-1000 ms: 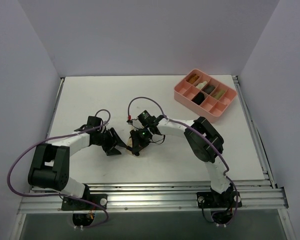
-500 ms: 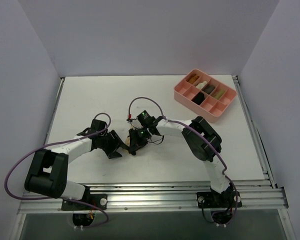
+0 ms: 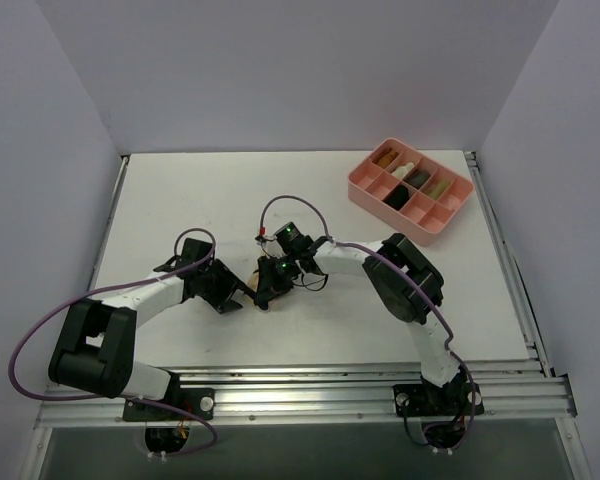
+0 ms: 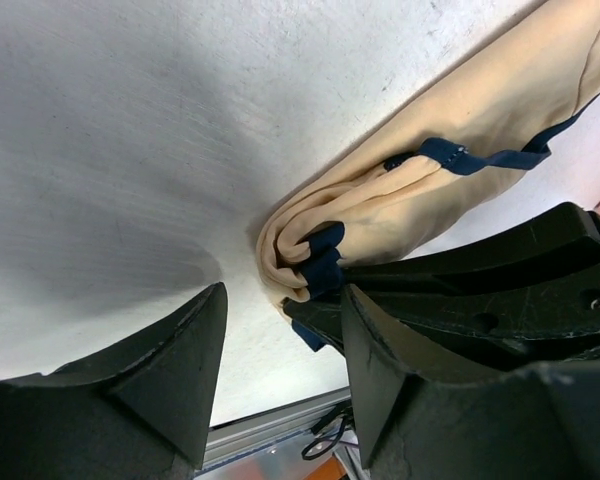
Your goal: Roll the underwear
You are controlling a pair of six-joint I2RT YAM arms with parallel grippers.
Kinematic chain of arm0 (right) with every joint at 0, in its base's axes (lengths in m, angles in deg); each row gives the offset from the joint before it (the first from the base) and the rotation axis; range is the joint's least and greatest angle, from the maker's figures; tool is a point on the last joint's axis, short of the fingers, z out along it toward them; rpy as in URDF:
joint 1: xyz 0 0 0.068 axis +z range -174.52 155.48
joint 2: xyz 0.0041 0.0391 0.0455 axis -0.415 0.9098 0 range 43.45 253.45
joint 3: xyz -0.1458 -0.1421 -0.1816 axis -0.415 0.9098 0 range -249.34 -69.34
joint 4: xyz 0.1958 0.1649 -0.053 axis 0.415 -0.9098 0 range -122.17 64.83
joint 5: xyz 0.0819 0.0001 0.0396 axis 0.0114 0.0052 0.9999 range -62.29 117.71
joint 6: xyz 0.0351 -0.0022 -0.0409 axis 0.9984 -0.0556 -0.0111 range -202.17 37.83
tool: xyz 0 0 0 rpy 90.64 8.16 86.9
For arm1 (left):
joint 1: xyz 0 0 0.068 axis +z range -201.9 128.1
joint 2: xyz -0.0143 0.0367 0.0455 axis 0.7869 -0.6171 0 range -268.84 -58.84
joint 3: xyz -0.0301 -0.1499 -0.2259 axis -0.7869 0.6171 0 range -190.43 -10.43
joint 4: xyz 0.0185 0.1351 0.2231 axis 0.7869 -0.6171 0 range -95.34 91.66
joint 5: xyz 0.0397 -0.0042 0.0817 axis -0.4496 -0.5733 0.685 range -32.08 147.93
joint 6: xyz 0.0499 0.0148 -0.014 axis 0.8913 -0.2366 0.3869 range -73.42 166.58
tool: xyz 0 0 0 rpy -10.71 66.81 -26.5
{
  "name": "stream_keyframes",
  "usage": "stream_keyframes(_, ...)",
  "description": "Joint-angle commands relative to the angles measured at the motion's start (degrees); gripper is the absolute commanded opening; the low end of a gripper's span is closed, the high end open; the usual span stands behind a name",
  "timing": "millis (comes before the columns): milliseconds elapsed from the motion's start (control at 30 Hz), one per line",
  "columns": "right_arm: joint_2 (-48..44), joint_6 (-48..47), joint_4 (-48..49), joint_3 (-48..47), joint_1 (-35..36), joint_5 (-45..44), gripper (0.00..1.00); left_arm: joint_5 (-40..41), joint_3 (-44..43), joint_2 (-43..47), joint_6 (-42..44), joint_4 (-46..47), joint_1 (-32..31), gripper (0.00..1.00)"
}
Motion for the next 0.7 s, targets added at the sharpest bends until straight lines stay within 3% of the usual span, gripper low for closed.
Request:
stream_keyframes(0, 0.53, 0.89, 0.98, 1.17, 0.10, -2.05, 0.00, 1.79, -2.45, -0.11, -2.76, 1.57, -0.67, 0.57)
stream_keyframes(333, 1.23, 2.83, 3.09, 0.64, -0.17, -1.17, 0.00, 4.78, -0.78, 3.66, -3.11, 2.08, -2.34, 0.55)
stream_keyframes(667, 1.41, 3.53, 3.44, 0.20, -0.52, -0.20, 0.00, 4.43, -1.04, -0.99, -3.46, 3.50, -2.69, 0.51)
